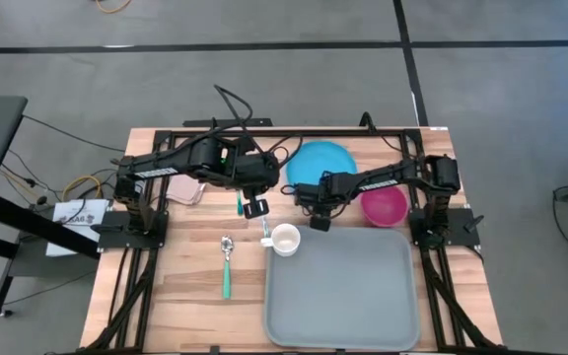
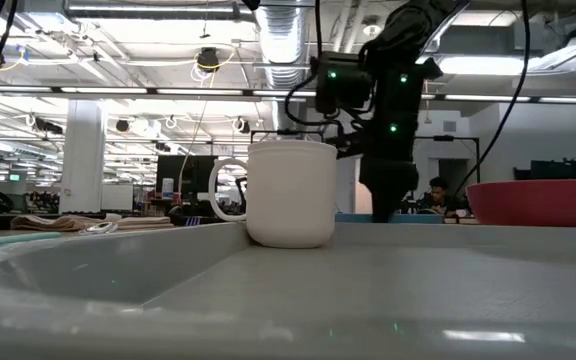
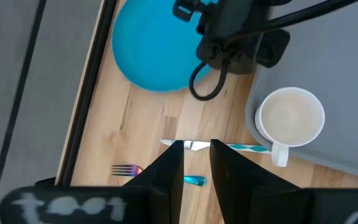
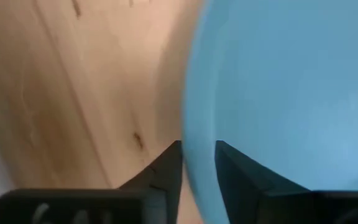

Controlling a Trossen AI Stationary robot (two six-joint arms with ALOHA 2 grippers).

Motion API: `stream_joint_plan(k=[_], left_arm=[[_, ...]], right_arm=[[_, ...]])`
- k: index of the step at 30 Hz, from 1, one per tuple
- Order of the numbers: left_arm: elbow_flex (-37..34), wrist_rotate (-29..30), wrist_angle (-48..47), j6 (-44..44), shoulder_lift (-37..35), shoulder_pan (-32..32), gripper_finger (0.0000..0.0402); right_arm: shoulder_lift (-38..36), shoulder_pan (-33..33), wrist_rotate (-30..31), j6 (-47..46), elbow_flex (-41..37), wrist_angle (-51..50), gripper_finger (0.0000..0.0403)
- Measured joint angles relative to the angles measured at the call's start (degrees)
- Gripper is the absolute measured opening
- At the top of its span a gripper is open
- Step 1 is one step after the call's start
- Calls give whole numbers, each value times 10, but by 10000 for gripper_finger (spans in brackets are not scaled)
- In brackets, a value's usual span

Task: Set up tray
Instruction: Put the blue plate on the gray tray

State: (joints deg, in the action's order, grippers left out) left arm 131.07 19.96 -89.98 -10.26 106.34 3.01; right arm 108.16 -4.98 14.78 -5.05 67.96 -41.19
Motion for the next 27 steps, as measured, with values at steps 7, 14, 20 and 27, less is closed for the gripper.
stream_joint_plan(k=[7,14,20,27], left_arm=[[0,0,0,0,0,0,67],[0,39,0,-2,0,0,67],[0,45,0,-13,-3,1,67],[0,45,0,-19,-20,8,67]], right_arm=[[-3,14,4,-16,7,-29,12],[-4,67,4,-64,104,-187,7],[-13,138,12,-72,180,-221,4],[-14,215,-34,-167,215,-264,3]])
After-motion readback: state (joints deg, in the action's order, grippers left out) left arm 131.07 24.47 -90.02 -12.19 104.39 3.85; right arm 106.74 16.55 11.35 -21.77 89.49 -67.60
